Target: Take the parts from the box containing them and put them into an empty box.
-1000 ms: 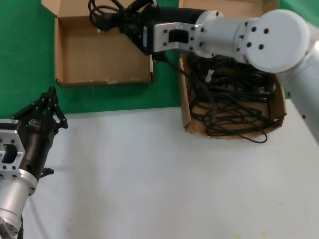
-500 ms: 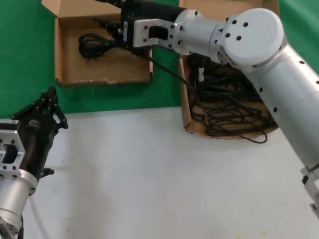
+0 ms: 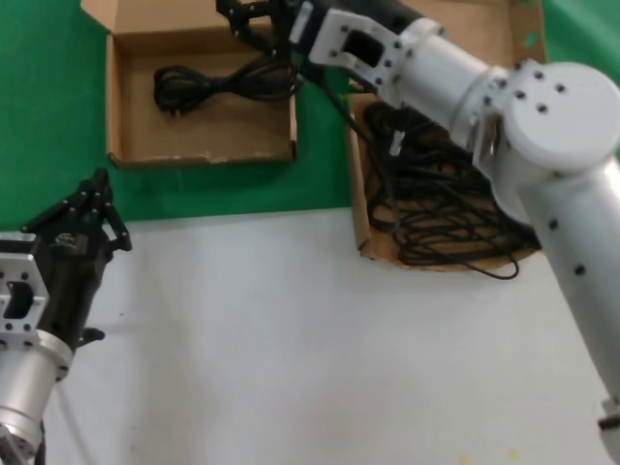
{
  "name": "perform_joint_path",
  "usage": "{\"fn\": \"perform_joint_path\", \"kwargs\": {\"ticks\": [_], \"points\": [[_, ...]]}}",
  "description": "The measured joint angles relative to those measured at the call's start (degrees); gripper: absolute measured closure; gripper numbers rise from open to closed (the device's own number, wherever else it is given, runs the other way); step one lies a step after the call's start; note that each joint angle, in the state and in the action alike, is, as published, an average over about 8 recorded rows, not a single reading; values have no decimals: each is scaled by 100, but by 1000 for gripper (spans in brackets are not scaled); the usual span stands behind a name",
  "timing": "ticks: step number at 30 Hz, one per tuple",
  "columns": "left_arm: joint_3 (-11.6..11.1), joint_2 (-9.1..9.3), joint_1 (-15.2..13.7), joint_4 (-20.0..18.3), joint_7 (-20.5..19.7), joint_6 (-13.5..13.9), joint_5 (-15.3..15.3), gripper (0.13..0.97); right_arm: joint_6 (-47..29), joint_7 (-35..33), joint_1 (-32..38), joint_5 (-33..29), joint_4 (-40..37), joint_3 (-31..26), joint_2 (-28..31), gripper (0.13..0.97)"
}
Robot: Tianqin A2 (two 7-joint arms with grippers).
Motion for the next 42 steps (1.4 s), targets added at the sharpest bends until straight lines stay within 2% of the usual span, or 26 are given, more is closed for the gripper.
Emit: {"fn": "perform_joint_path", "kwargs": {"ticks": [6,12,16,22,26,31,34,38,42], "points": [[0,0,0,0,0,0,0,952,0,-484,-705,692,567,652,-130,531],[0,0,0,0,0,0,0,952,-107,-1050,-1164,1340,695,1134,-313,380],[0,0,0,0,0,0,0,952,-180,-1262,-1308,1598,669,1279,-338,320],[0,0,0,0,0,0,0,938,-210,-1303,-1352,1660,658,1320,-333,215],[-1,0,2,0,2,-2,-2,929,-174,-1236,-1408,1657,689,1328,-311,188],[-3,-2,9,-1,7,-9,-11,874,-60,-1018,-1583,1643,786,1352,-241,142],[-6,-3,14,-2,11,-15,-17,841,33,-839,-1725,1632,865,1371,-185,142],[-9,-4,23,-3,18,-23,-27,841,169,-574,-1936,1616,982,1401,-101,137],[-12,-6,31,-4,24,-32,-37,764,311,-302,-2152,1599,1102,1431,-14,131]]}}
